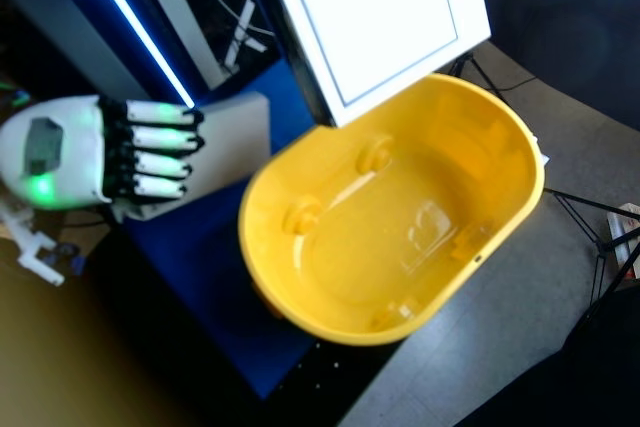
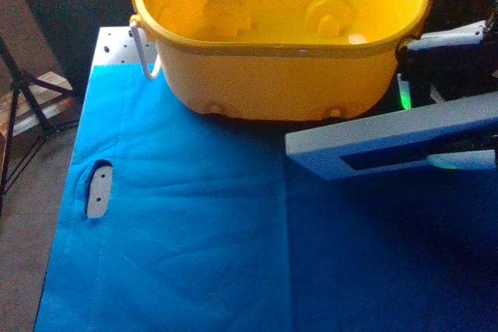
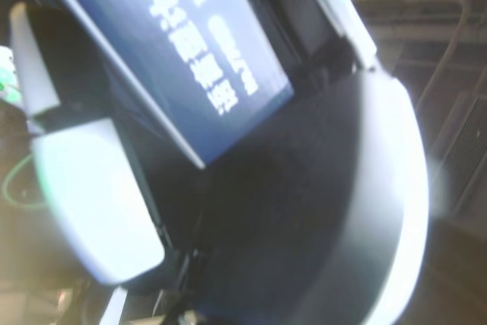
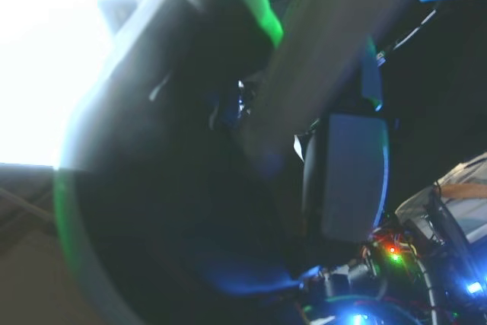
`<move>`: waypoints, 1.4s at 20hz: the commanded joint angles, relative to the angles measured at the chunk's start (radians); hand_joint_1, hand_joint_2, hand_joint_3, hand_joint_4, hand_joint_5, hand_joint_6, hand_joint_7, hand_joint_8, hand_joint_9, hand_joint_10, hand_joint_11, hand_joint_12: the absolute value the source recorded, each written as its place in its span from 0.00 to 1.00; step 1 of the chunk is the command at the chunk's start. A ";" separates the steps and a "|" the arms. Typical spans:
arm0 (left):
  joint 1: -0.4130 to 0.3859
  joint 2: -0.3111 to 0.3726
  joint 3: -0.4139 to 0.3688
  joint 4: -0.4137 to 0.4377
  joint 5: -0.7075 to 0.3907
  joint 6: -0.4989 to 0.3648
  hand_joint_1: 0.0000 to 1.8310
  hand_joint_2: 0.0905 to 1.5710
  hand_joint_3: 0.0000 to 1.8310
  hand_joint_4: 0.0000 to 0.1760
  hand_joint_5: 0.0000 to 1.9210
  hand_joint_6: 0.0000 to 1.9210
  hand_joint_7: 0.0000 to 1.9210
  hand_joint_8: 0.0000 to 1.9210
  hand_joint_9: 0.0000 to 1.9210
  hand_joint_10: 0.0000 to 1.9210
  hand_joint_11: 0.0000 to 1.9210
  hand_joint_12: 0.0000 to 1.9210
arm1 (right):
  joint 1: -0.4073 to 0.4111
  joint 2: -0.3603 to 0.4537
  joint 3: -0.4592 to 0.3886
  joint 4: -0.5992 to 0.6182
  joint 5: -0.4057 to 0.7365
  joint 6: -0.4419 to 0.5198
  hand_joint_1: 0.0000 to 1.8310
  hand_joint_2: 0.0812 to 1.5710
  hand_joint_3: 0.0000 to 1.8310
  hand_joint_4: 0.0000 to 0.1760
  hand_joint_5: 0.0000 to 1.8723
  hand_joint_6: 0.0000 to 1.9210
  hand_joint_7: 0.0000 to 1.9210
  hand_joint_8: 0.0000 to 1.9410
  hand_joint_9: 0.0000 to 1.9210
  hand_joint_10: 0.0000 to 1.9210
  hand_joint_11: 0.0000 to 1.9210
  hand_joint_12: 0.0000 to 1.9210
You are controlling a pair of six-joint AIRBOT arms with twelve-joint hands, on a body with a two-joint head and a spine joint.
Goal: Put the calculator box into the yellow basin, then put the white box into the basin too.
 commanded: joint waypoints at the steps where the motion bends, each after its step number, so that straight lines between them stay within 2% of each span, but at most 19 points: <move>1: -0.028 -0.013 0.015 -0.007 -0.108 0.001 0.76 0.68 0.00 0.00 0.46 0.47 0.55 0.49 0.53 0.58 0.48 0.61 | 0.019 -0.004 0.005 0.030 0.118 0.005 0.54 0.73 0.27 0.00 0.29 0.91 0.48 1.00 0.64 1.00 0.70 1.00; 2: -0.030 -0.029 0.028 -0.012 -0.104 0.001 0.76 0.68 0.00 0.00 0.46 0.49 0.54 0.50 0.51 0.59 0.47 0.61 | 0.021 -0.006 0.007 0.028 0.118 0.005 0.59 0.85 0.07 0.00 0.24 0.84 0.36 1.00 0.62 1.00 0.67 1.00; 4: -0.035 -0.072 0.064 -0.031 -0.085 0.001 0.76 0.68 0.00 0.00 0.46 0.47 0.56 0.49 0.53 0.58 0.48 0.61 | 0.027 -0.016 0.014 0.020 0.118 0.005 0.64 0.54 0.48 0.00 0.39 0.80 0.38 0.99 0.51 1.00 0.57 1.00; 5: -0.037 -0.090 0.078 -0.035 -0.076 0.001 0.76 0.68 0.00 0.00 0.48 0.48 0.55 0.49 0.52 0.58 0.47 0.61 | 0.035 -0.023 0.018 0.014 0.118 0.005 0.53 0.69 0.24 0.00 0.35 0.83 0.53 0.95 0.61 1.00 0.63 1.00; 6: -0.037 -0.104 0.088 -0.040 -0.069 0.001 0.76 0.68 0.00 0.00 0.46 0.49 0.54 0.50 0.51 0.59 0.47 0.61 | 0.040 -0.026 0.020 0.009 0.118 0.005 0.48 0.84 0.15 0.00 0.24 0.98 0.46 1.00 0.55 1.00 0.60 1.00; 7: -0.036 -0.117 0.099 -0.043 -0.062 0.001 0.76 0.68 0.00 0.00 0.46 0.47 0.55 0.49 0.53 0.58 0.48 0.61 | 0.045 -0.028 0.022 0.005 0.118 0.005 0.51 0.90 0.02 0.00 0.25 0.93 0.40 1.00 0.53 1.00 0.59 1.00; 8: -0.034 -0.132 0.109 -0.047 -0.049 0.001 0.76 0.68 0.00 0.00 0.47 0.48 0.54 0.50 0.51 0.59 0.47 0.61 | 0.049 -0.029 0.023 0.002 0.118 0.005 0.54 0.88 0.00 0.00 0.28 0.88 0.50 1.00 0.63 1.00 0.66 1.00; 10: -0.023 -0.165 0.134 -0.055 -0.021 0.001 0.76 0.68 0.00 0.00 0.46 0.47 0.55 0.49 0.53 0.58 0.48 0.61 | 0.050 -0.032 0.026 0.001 0.118 0.005 0.59 0.82 0.00 0.00 0.36 0.78 0.44 1.00 0.51 1.00 0.58 1.00; 11: -0.017 -0.187 0.154 -0.064 0.001 0.002 0.76 0.68 0.00 0.00 0.48 0.48 0.55 0.49 0.52 0.58 0.47 0.61 | 0.050 -0.033 0.028 0.000 0.118 0.005 0.53 0.88 0.00 0.00 0.28 0.89 0.55 1.00 0.68 1.00 0.71 1.00; 13: -0.012 -0.226 0.193 -0.080 0.053 0.002 0.76 0.68 0.00 0.00 0.46 0.47 0.55 0.49 0.53 0.58 0.48 0.61 | 0.050 -0.037 0.032 -0.001 0.118 0.005 0.51 0.91 0.01 0.00 0.25 0.93 0.56 1.00 0.68 1.00 0.72 1.00; 14: -0.007 -0.238 0.205 -0.087 0.068 0.002 0.76 0.68 0.00 0.00 0.46 0.47 0.55 0.49 0.53 0.58 0.48 0.61 | 0.050 -0.038 0.032 -0.001 0.118 0.005 0.60 0.87 0.00 0.00 0.27 0.80 0.38 0.97 0.53 1.00 0.59 1.00; 16: 0.011 -0.260 0.230 -0.108 0.101 0.002 0.76 0.68 0.00 0.00 0.48 0.48 0.54 0.49 0.51 0.58 0.47 0.61 | 0.050 -0.039 0.033 -0.001 0.118 0.005 0.63 0.86 0.00 0.00 0.27 0.76 0.34 0.95 0.48 1.00 0.54 1.00; 17: 0.016 -0.270 0.241 -0.113 0.119 0.002 0.76 0.68 0.00 0.00 0.48 0.48 0.55 0.49 0.52 0.58 0.47 0.61 | 0.050 -0.040 0.033 -0.001 0.119 0.005 0.52 0.89 0.01 0.00 0.26 0.92 0.54 1.00 0.67 1.00 0.71 1.00; 18: 0.022 -0.276 0.247 -0.116 0.127 0.002 0.76 0.68 0.00 0.00 0.47 0.49 0.54 0.50 0.51 0.59 0.47 0.61 | 0.050 -0.041 0.034 -0.001 0.119 0.005 0.60 0.87 0.00 0.00 0.26 0.80 0.39 0.95 0.58 1.00 0.62 1.00; 20: 0.032 -0.295 0.268 -0.131 0.146 0.002 0.75 0.71 0.00 0.00 0.43 0.56 0.43 0.59 0.52 0.64 0.54 0.64 | 0.050 -0.044 0.037 -0.001 0.119 0.005 0.66 0.79 0.00 0.00 0.42 0.55 0.38 0.88 0.50 1.00 0.56 1.00; 22: 0.036 -0.317 0.289 -0.141 0.164 0.002 0.75 0.70 0.00 0.00 0.46 0.55 0.46 0.54 0.53 0.62 0.55 0.62 | 0.050 -0.047 0.040 -0.001 0.119 0.006 0.46 0.90 0.03 0.00 0.25 0.94 0.60 1.00 0.70 1.00 0.75 1.00; 24: 0.036 -0.337 0.308 -0.149 0.179 0.001 0.75 0.69 0.00 0.00 0.46 0.51 0.47 0.55 0.53 0.63 0.55 0.67 | 0.050 -0.049 0.042 -0.001 0.119 0.006 0.53 0.87 0.03 0.00 0.27 0.91 0.51 1.00 0.66 1.00 0.72 1.00; 27: 0.035 -0.346 0.318 -0.156 0.190 0.001 0.75 0.70 0.00 0.00 0.45 0.57 0.45 0.55 0.52 0.64 0.55 0.70 | 0.050 -0.055 0.045 -0.001 0.119 0.006 0.54 0.85 0.02 0.00 0.29 0.87 0.55 1.00 0.69 1.00 0.76 1.00; 28: 0.036 -0.355 0.329 -0.159 0.205 0.001 0.75 0.71 0.00 0.00 0.44 0.61 0.44 0.56 0.50 0.65 0.52 0.72 | 0.050 -0.057 0.047 0.000 0.119 0.006 0.59 0.84 0.05 0.00 0.27 0.80 0.40 0.98 0.64 1.00 0.70 1.00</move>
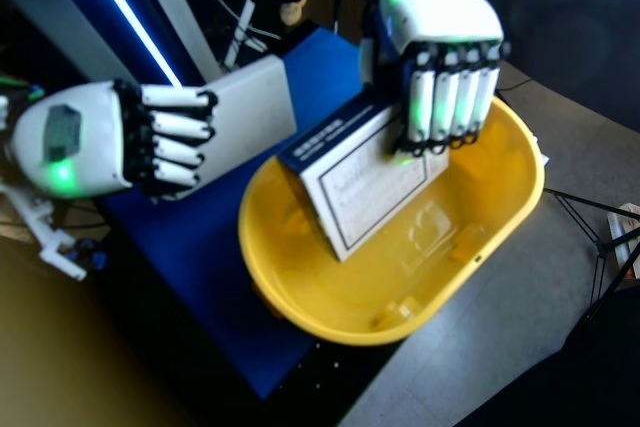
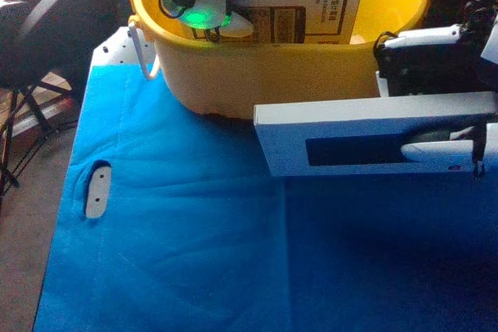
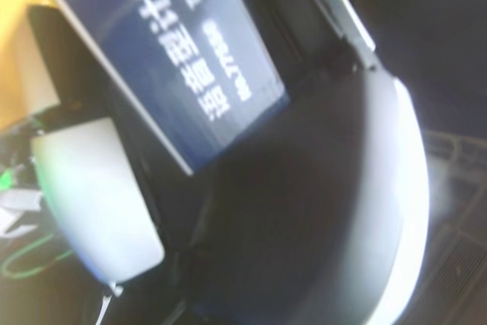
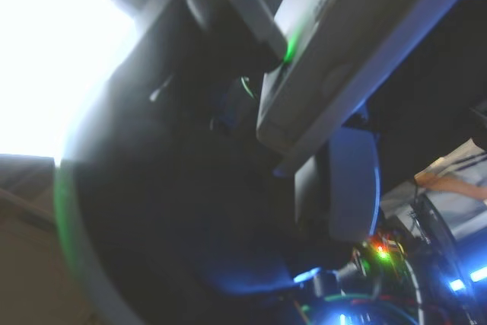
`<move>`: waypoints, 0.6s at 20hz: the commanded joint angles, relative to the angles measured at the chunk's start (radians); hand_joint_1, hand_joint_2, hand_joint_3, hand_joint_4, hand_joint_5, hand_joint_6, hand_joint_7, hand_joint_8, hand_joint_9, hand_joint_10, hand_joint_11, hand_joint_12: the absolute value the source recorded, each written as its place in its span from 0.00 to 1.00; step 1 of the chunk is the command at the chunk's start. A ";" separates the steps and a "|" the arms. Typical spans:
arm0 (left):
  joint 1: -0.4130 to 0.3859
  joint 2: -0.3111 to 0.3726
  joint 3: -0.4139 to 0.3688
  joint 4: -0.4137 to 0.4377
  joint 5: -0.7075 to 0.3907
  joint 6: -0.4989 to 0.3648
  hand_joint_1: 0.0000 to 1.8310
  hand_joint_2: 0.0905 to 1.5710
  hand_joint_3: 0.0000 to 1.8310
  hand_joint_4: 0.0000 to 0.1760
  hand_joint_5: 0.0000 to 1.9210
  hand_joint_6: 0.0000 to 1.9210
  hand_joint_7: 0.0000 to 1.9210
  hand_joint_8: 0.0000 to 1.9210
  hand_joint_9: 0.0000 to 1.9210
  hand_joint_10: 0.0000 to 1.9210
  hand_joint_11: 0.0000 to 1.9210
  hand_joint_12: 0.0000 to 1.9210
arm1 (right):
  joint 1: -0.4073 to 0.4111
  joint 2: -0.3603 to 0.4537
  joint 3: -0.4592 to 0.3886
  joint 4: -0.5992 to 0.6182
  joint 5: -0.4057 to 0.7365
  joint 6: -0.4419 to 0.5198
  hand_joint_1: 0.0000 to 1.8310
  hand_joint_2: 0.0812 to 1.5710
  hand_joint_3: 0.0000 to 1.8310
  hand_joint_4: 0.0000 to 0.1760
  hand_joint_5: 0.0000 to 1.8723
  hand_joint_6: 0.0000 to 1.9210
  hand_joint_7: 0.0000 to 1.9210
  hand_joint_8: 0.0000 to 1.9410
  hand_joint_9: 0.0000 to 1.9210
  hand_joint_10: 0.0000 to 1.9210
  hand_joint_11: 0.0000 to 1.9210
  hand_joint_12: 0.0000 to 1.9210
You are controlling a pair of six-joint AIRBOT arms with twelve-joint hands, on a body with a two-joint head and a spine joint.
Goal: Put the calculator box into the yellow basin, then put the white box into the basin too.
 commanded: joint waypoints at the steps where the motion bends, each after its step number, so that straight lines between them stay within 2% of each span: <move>1: -0.007 0.003 0.007 0.001 -0.102 -0.002 0.75 0.72 0.00 0.00 0.42 0.62 0.43 0.59 0.49 0.66 0.50 0.73 | 0.015 0.000 0.003 0.042 0.119 0.006 0.71 0.77 0.03 0.00 0.34 0.63 0.40 0.78 0.48 0.86 0.51 0.95; 2: -0.004 -0.001 0.015 -0.005 -0.088 -0.003 0.75 0.73 0.00 0.00 0.41 0.61 0.43 0.62 0.48 0.69 0.48 0.75 | 0.015 0.000 0.003 0.042 0.119 0.006 0.74 0.75 0.01 0.00 0.37 0.57 0.41 0.71 0.45 0.81 0.47 0.91; 3: -0.002 -0.004 0.022 -0.009 -0.073 -0.003 0.75 0.71 0.00 0.00 0.45 0.55 0.45 0.58 0.50 0.66 0.51 0.73 | 0.015 0.000 0.003 0.043 0.119 0.006 0.74 0.75 0.01 0.00 0.38 0.57 0.41 0.71 0.45 0.81 0.47 0.91; 6: 0.001 -0.011 0.036 -0.012 -0.044 -0.003 0.75 0.69 0.00 0.00 0.48 0.53 0.46 0.54 0.53 0.60 0.54 0.68 | 0.015 0.000 0.003 0.043 0.119 0.006 0.74 0.75 0.01 0.00 0.38 0.57 0.41 0.71 0.45 0.81 0.47 0.91; 7: 0.002 -0.013 0.037 -0.012 -0.038 -0.003 0.76 0.68 0.00 0.00 0.50 0.50 0.48 0.52 0.54 0.60 0.54 0.68 | 0.015 0.000 0.003 0.044 0.119 0.006 0.64 0.82 0.01 0.00 0.33 0.67 0.34 0.93 0.49 0.99 0.58 1.00; 8: 0.002 -0.015 0.039 -0.012 -0.033 -0.003 0.75 0.68 0.00 0.00 0.49 0.49 0.48 0.53 0.53 0.61 0.57 0.69 | 0.015 0.000 0.003 0.044 0.119 0.006 0.73 0.79 0.00 0.00 0.37 0.55 0.34 0.82 0.37 0.90 0.50 0.97; 9: 0.002 -0.018 0.041 -0.012 -0.030 -0.003 0.75 0.68 0.00 0.00 0.50 0.48 0.49 0.51 0.54 0.59 0.58 0.70 | 0.015 0.000 0.003 0.044 0.119 0.006 0.73 0.79 0.00 0.00 0.38 0.54 0.34 0.82 0.37 0.89 0.50 0.97; 10: 0.002 -0.019 0.042 -0.011 -0.030 -0.003 0.67 0.70 0.00 0.13 0.50 0.54 0.50 0.53 0.52 0.44 0.54 0.71 | 0.015 0.000 0.003 0.044 0.119 0.006 0.57 0.83 0.02 0.00 0.32 0.82 0.60 0.99 0.73 1.00 0.77 1.00; 11: 0.002 -0.019 0.042 -0.011 -0.030 -0.003 0.62 0.72 0.00 0.00 0.45 0.59 0.40 0.22 0.39 0.37 0.33 0.76 | 0.015 0.000 0.003 0.045 0.119 0.006 0.65 0.80 0.02 0.00 0.36 0.67 0.38 0.89 0.55 0.98 0.58 1.00; 12: 0.001 -0.019 0.043 -0.011 -0.030 -0.003 0.60 0.67 0.00 0.00 0.37 0.38 0.36 0.14 0.31 0.34 0.22 0.77 | 0.015 0.000 0.003 0.045 0.119 0.006 0.65 0.80 0.02 0.00 0.36 0.67 0.38 0.88 0.54 0.98 0.57 1.00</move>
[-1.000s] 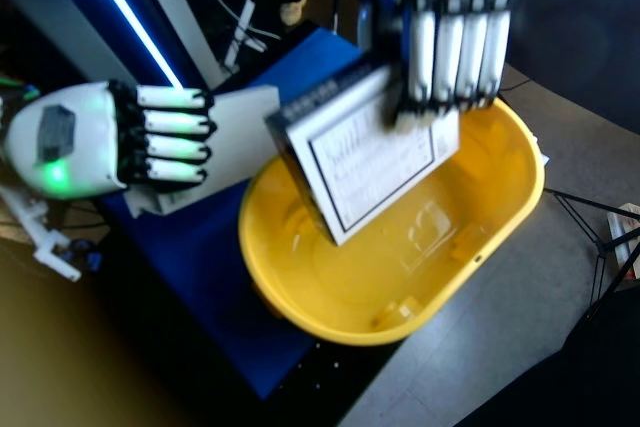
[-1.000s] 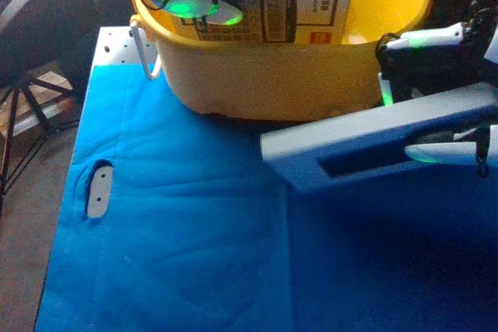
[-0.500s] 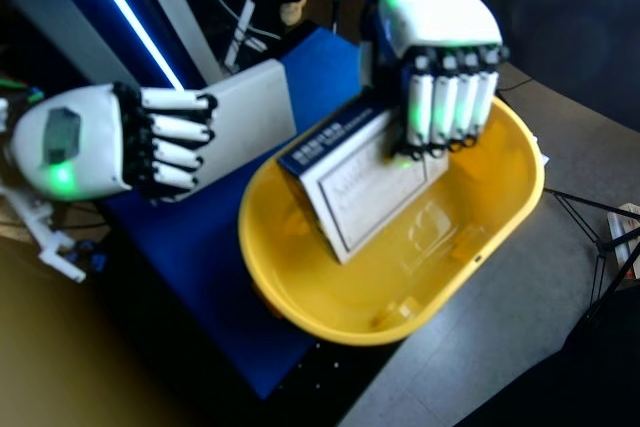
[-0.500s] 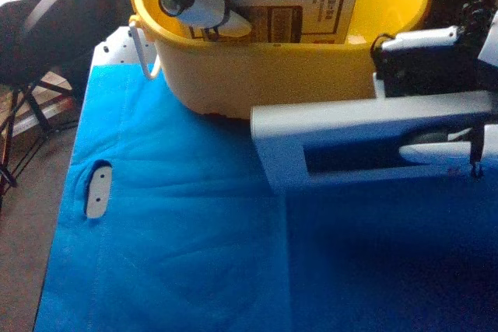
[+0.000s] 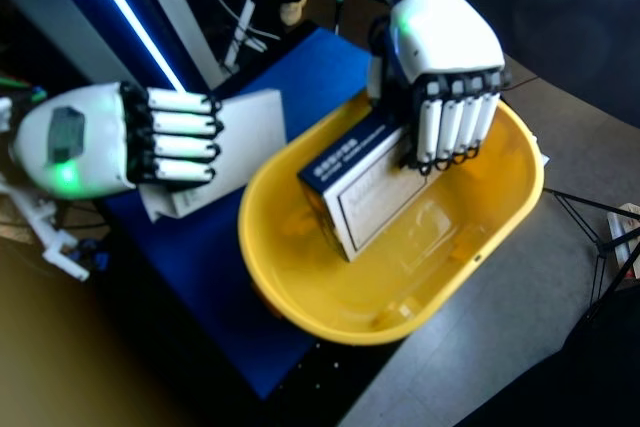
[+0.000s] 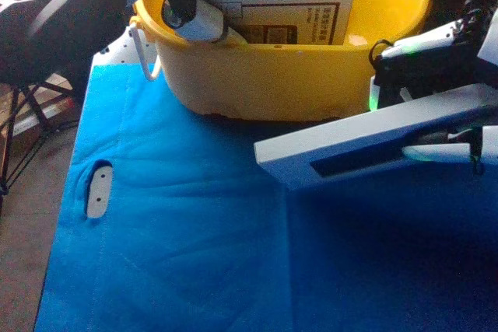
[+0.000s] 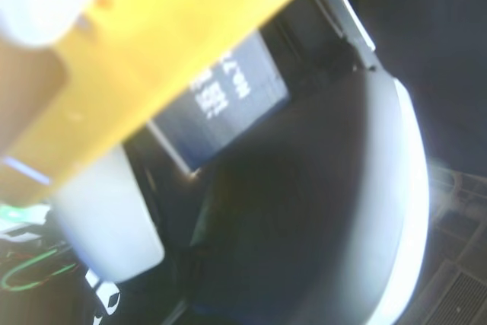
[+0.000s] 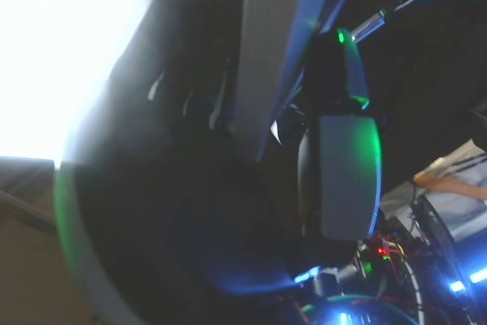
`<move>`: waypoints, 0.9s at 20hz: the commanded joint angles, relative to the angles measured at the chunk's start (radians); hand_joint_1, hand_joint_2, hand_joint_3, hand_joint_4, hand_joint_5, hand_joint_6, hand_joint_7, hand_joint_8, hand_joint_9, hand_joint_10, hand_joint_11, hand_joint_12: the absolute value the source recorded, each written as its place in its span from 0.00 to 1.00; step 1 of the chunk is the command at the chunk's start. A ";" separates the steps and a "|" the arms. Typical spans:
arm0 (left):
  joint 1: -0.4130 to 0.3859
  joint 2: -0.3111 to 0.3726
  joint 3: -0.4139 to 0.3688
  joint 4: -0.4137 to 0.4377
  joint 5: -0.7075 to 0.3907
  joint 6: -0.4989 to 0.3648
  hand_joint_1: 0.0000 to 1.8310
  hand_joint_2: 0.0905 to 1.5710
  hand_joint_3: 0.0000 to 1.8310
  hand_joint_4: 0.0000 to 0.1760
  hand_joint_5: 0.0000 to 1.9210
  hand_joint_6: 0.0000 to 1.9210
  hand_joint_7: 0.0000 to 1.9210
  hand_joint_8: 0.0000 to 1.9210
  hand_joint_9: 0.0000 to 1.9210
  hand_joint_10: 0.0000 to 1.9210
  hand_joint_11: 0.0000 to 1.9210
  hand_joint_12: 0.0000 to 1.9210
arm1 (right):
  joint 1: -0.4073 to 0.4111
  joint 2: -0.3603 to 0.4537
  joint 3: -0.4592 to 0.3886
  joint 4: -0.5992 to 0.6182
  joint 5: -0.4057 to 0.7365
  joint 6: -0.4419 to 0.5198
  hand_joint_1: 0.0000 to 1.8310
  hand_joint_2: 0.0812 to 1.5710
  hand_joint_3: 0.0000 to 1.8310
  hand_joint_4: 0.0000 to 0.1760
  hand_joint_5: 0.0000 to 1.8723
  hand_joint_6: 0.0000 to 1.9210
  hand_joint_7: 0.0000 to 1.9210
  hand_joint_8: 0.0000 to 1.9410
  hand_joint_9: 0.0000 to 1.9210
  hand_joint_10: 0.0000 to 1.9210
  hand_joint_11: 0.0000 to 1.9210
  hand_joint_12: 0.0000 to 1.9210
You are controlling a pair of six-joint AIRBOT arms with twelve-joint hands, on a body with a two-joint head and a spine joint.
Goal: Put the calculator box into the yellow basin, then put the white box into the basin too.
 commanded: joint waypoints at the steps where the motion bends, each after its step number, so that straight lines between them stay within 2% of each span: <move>1: -0.007 0.007 0.004 0.002 -0.115 -0.003 0.56 0.64 0.00 0.00 0.32 0.25 0.32 0.07 0.23 0.32 0.14 0.78 | 0.015 0.003 0.004 0.044 0.118 0.005 0.71 0.80 0.03 0.00 0.32 0.70 0.33 0.86 0.40 0.95 0.50 1.00; 2: -0.007 0.007 0.004 0.002 -0.116 -0.004 0.51 0.60 0.00 0.00 0.28 0.10 0.26 0.01 0.15 0.28 0.05 0.79 | 0.015 0.003 0.004 0.044 0.118 0.005 0.74 0.75 0.00 0.00 0.44 0.49 0.41 0.71 0.43 0.79 0.48 0.88; 3: -0.008 0.007 0.004 0.002 -0.116 -0.004 0.47 0.56 0.00 0.00 0.26 0.03 0.20 0.00 0.12 0.16 0.00 0.70 | 0.015 0.003 0.004 0.044 0.118 0.005 0.65 0.81 0.03 0.00 0.33 0.67 0.36 0.91 0.61 0.96 0.65 0.97; 4: -0.008 0.008 0.003 0.002 -0.116 -0.004 0.44 0.54 0.00 0.09 0.23 0.01 0.17 0.00 0.09 0.13 0.00 0.65 | 0.015 0.003 0.004 0.044 0.118 0.005 0.64 0.67 0.29 0.00 0.33 0.76 0.36 0.98 0.61 0.99 0.66 0.99; 5: -0.008 0.010 0.003 0.002 -0.119 -0.004 0.42 0.52 0.00 0.23 0.21 0.00 0.14 0.00 0.08 0.11 0.00 0.62 | 0.015 0.003 0.004 0.044 0.118 0.005 0.65 0.60 0.42 0.00 0.35 0.79 0.37 1.00 0.61 1.00 0.66 1.00; 6: -0.009 0.012 0.002 0.002 -0.123 -0.005 0.40 0.51 0.00 0.34 0.18 0.00 0.10 0.00 0.06 0.09 0.00 0.64 | 0.015 0.003 0.004 0.044 0.118 0.005 0.66 0.74 0.06 0.00 0.42 0.55 0.39 0.86 0.51 0.90 0.55 0.97; 7: -0.010 0.015 0.000 0.002 -0.127 -0.005 0.38 0.49 0.00 0.45 0.17 0.00 0.08 0.00 0.04 0.06 0.00 0.62 | 0.016 0.003 0.005 0.044 0.118 0.006 0.68 0.74 0.01 0.00 0.47 0.47 0.43 0.80 0.51 0.86 0.52 0.96; 8: -0.013 0.021 -0.004 0.002 -0.130 -0.005 0.37 0.47 0.00 0.52 0.14 0.00 0.06 0.00 0.02 0.03 0.00 0.54 | 0.016 0.004 0.005 0.044 0.118 0.006 0.58 0.80 0.03 0.00 0.36 0.75 0.55 0.96 0.65 0.97 0.69 0.99; 9: -0.015 0.029 -0.011 0.003 -0.137 -0.005 0.37 0.48 0.00 0.45 0.12 0.00 0.05 0.00 0.01 0.02 0.00 0.50 | 0.016 0.006 0.005 0.044 0.118 0.006 0.53 0.85 0.05 0.00 0.29 0.88 0.60 0.99 0.70 0.99 0.72 1.00; 10: -0.017 0.036 -0.016 0.003 -0.143 -0.005 0.38 0.47 0.00 0.52 0.11 0.00 0.03 0.00 0.00 0.01 0.00 0.36 | 0.020 0.007 0.005 0.044 0.119 0.006 0.62 0.80 0.12 0.00 0.28 0.77 0.34 1.00 0.66 1.00 0.70 1.00; 12: -0.018 0.060 -0.035 0.005 -0.158 -0.005 0.36 0.46 0.00 0.40 0.10 0.00 0.01 0.00 0.00 0.00 0.00 0.35 | 0.028 0.013 0.004 0.043 0.119 0.007 0.62 0.77 0.17 0.00 0.28 0.77 0.33 1.00 0.66 1.00 0.70 1.00; 13: -0.018 0.076 -0.048 0.007 -0.166 -0.005 0.35 0.46 0.00 0.34 0.11 0.00 0.02 0.00 0.01 0.00 0.00 0.41 | 0.034 0.016 0.004 0.037 0.119 0.013 0.62 0.76 0.18 0.00 0.28 0.77 0.33 1.00 0.66 1.00 0.70 1.00; 14: -0.018 0.091 -0.059 0.009 -0.174 -0.005 0.36 0.47 0.00 0.33 0.12 0.01 0.02 0.00 0.00 0.00 0.00 0.46 | 0.049 0.020 0.004 0.025 0.119 0.024 0.62 0.76 0.18 0.00 0.28 0.77 0.33 1.00 0.66 1.00 0.70 1.00; 15: -0.020 0.108 -0.068 0.009 -0.180 -0.006 0.37 0.48 0.00 0.29 0.14 0.01 0.03 0.00 0.00 0.00 0.00 0.43 | 0.066 0.028 0.004 0.016 0.118 0.032 0.62 0.76 0.18 0.00 0.28 0.77 0.33 1.00 0.66 1.00 0.70 1.00; 16: -0.021 0.123 -0.074 0.008 -0.185 -0.006 0.37 0.53 0.01 0.16 0.16 0.01 0.04 0.00 0.01 0.00 0.00 0.34 | 0.080 0.039 0.004 0.009 0.118 0.036 0.62 0.76 0.18 0.00 0.28 0.77 0.33 1.00 0.66 1.00 0.70 1.00; 18: -0.021 0.142 -0.075 0.000 -0.187 -0.007 0.38 0.53 0.00 0.08 0.22 0.02 0.09 0.00 0.04 0.01 0.00 0.45 | 0.103 0.058 -0.001 -0.011 0.118 0.045 0.62 0.76 0.18 0.00 0.28 0.77 0.33 1.00 0.66 1.00 0.70 1.00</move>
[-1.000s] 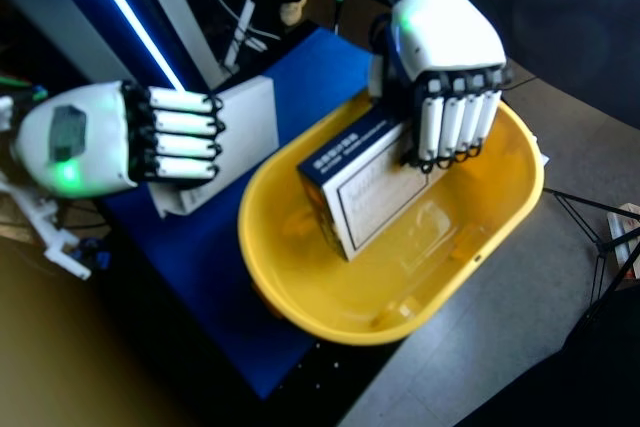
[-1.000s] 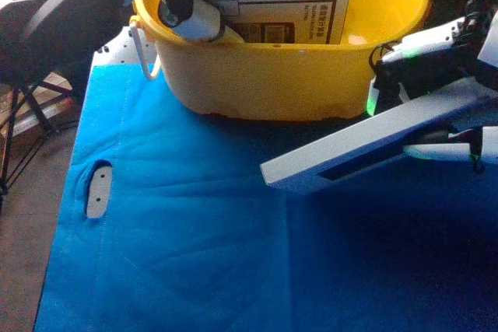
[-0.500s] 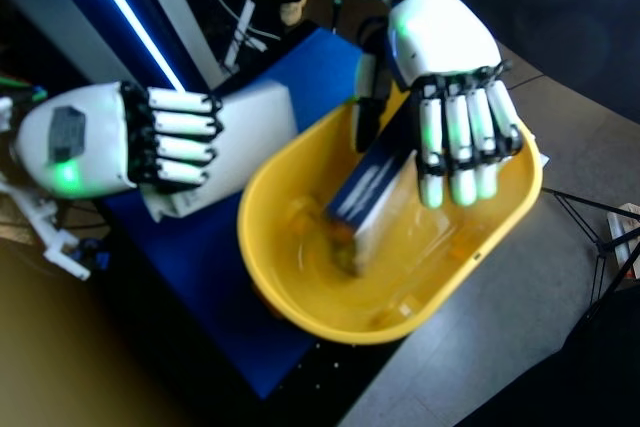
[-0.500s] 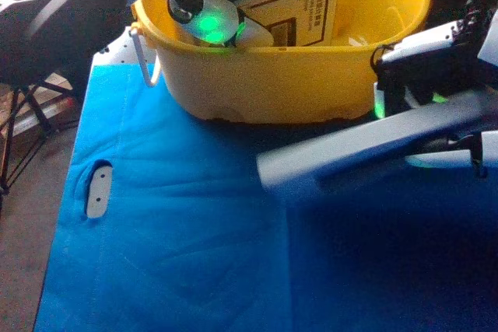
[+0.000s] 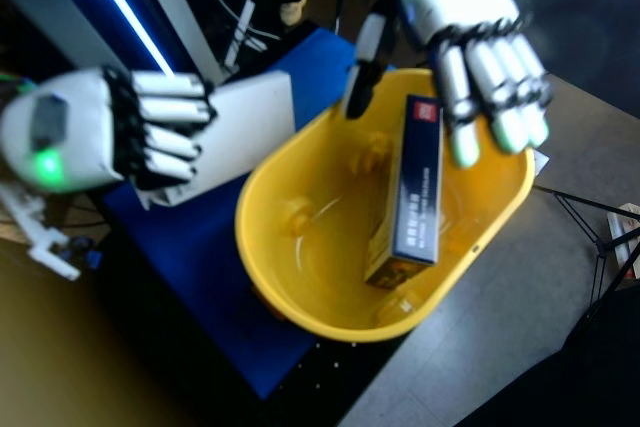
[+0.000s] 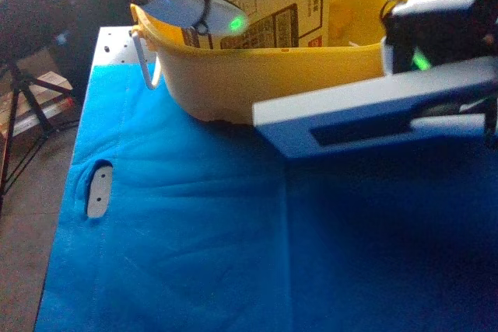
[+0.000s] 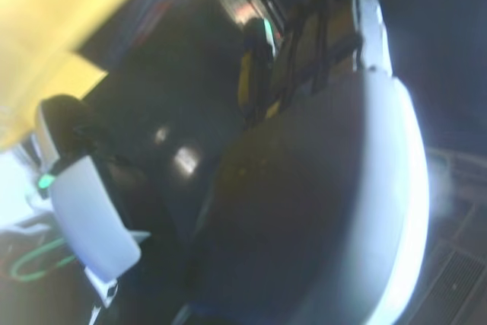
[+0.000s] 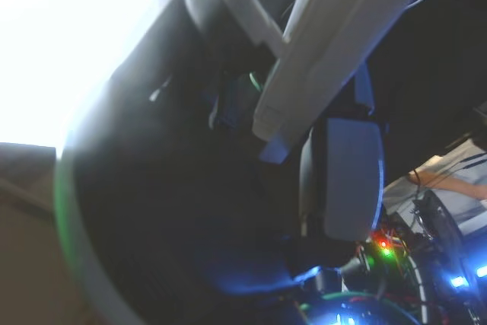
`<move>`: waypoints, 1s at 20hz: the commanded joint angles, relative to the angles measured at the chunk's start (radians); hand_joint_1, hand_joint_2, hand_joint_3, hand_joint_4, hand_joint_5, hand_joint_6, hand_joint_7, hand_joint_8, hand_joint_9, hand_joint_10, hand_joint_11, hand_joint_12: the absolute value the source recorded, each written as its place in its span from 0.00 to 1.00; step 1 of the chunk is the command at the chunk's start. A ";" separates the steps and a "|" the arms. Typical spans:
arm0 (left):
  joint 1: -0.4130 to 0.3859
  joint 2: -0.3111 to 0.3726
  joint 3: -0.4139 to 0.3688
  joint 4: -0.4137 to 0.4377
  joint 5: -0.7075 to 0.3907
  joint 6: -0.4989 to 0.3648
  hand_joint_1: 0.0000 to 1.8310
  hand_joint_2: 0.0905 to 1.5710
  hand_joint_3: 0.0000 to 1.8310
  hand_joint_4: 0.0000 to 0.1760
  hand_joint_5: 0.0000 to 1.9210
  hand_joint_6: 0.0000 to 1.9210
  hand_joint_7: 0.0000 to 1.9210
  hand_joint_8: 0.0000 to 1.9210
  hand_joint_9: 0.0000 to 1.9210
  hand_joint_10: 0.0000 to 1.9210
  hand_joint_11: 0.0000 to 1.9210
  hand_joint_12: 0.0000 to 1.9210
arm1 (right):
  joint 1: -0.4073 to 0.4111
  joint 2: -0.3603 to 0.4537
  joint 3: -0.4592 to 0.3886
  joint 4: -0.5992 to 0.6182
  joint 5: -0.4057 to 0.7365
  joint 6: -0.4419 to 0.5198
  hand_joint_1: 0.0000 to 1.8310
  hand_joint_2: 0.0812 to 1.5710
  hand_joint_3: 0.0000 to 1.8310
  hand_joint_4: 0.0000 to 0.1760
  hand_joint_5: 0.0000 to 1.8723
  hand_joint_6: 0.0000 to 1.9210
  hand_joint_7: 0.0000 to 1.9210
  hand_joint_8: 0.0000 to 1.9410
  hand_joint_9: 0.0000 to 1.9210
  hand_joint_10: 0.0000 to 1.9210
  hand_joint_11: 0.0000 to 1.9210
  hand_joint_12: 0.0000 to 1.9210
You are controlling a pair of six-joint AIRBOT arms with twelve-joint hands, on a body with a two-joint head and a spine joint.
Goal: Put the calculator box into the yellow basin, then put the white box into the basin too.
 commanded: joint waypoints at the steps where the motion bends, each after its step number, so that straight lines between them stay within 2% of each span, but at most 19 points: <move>1: -0.016 0.014 0.001 -0.002 -0.123 -0.003 0.39 0.54 0.00 0.09 0.24 0.02 0.09 0.01 0.04 0.01 0.00 0.45 | 0.025 0.010 -0.004 0.034 0.113 0.008 0.62 0.76 0.19 0.00 0.28 0.77 0.33 1.00 0.66 1.00 0.70 1.00; 2: -0.008 0.027 0.000 -0.015 -0.125 -0.003 0.39 0.55 0.01 0.05 0.24 0.03 0.09 0.00 0.04 0.01 0.00 0.45 | 0.043 0.022 -0.011 0.021 0.113 0.008 0.62 0.76 0.19 0.00 0.28 0.77 0.34 1.00 0.66 1.00 0.70 1.00; 3: 0.000 0.034 -0.001 -0.025 -0.127 -0.003 0.39 0.53 0.00 0.03 0.26 0.03 0.11 0.01 0.06 0.02 0.00 0.50 | 0.056 0.028 -0.015 0.012 0.113 0.008 0.62 0.76 0.19 0.00 0.28 0.77 0.34 1.00 0.66 1.00 0.70 1.00; 4: 0.013 0.042 -0.002 -0.039 -0.133 -0.003 0.38 0.54 0.00 0.00 0.29 0.04 0.14 0.01 0.10 0.03 0.00 0.60 | 0.069 0.034 -0.018 0.002 0.113 0.008 0.62 0.76 0.19 0.00 0.28 0.77 0.34 1.00 0.66 1.00 0.70 1.00; 6: 0.039 0.050 0.004 -0.067 -0.143 -0.003 0.37 0.52 0.00 0.00 0.33 0.04 0.20 0.01 0.16 0.05 0.00 0.66 | 0.099 0.042 -0.017 -0.019 0.113 0.008 0.62 0.75 0.19 0.00 0.28 0.77 0.34 1.00 0.66 1.00 0.70 1.00; 10: 0.083 0.048 0.024 -0.112 -0.155 -0.003 0.39 0.55 0.00 0.00 0.34 0.04 0.18 0.00 0.15 0.04 0.00 0.60 | 0.148 0.046 0.024 -0.029 0.112 0.001 0.63 0.75 0.20 0.00 0.28 0.77 0.34 1.00 0.66 1.00 0.70 1.00; 12: 0.097 0.048 0.024 -0.123 -0.161 -0.003 0.42 0.58 0.01 0.00 0.40 0.07 0.19 0.00 0.13 0.03 0.00 0.57 | 0.166 0.035 0.066 -0.011 0.112 -0.006 0.63 0.75 0.20 0.00 0.28 0.77 0.34 1.00 0.66 1.00 0.70 1.00; 14: 0.109 0.048 0.020 -0.133 -0.170 -0.003 0.43 0.61 0.00 0.00 0.38 0.31 0.23 0.00 0.16 0.03 0.00 0.62 | 0.201 0.031 0.093 -0.010 0.112 -0.024 0.63 0.75 0.20 0.00 0.28 0.77 0.34 1.00 0.66 1.00 0.70 1.00; 15: 0.121 0.048 0.016 -0.138 -0.177 -0.003 0.41 0.61 0.00 0.00 0.38 0.32 0.28 0.01 0.21 0.06 0.00 0.70 | 0.219 0.030 0.107 -0.009 0.109 -0.037 0.63 0.75 0.20 0.00 0.28 0.77 0.34 1.00 0.66 1.00 0.70 1.00; 16: 0.131 0.048 0.011 -0.140 -0.184 -0.003 0.41 0.61 0.00 0.00 0.39 0.27 0.30 0.01 0.21 0.12 0.00 0.77 | 0.238 0.028 0.121 -0.009 0.104 -0.044 0.63 0.75 0.20 0.00 0.28 0.77 0.34 1.00 0.66 1.00 0.70 1.00; 18: 0.150 0.050 0.001 -0.144 -0.202 -0.003 0.44 0.61 0.00 0.00 0.38 0.23 0.26 0.00 0.13 0.28 0.00 0.77 | 0.256 0.020 0.147 -0.002 0.099 -0.046 0.63 0.75 0.20 0.00 0.28 0.77 0.34 1.00 0.66 1.00 0.70 1.00; 19: 0.156 0.050 -0.002 -0.147 -0.209 -0.003 0.45 0.60 0.00 0.00 0.38 0.25 0.28 0.01 0.11 0.35 0.00 0.81 | 0.262 0.018 0.157 0.005 0.099 -0.046 0.63 0.75 0.20 0.00 0.28 0.77 0.34 1.00 0.66 1.00 0.70 1.00; 20: 0.160 0.050 -0.004 -0.148 -0.214 -0.003 0.46 0.59 0.00 0.00 0.37 0.32 0.26 0.01 0.07 0.42 0.00 0.88 | 0.269 0.017 0.164 0.013 0.099 -0.046 0.63 0.75 0.20 0.00 0.28 0.77 0.34 1.00 0.66 1.00 0.70 1.00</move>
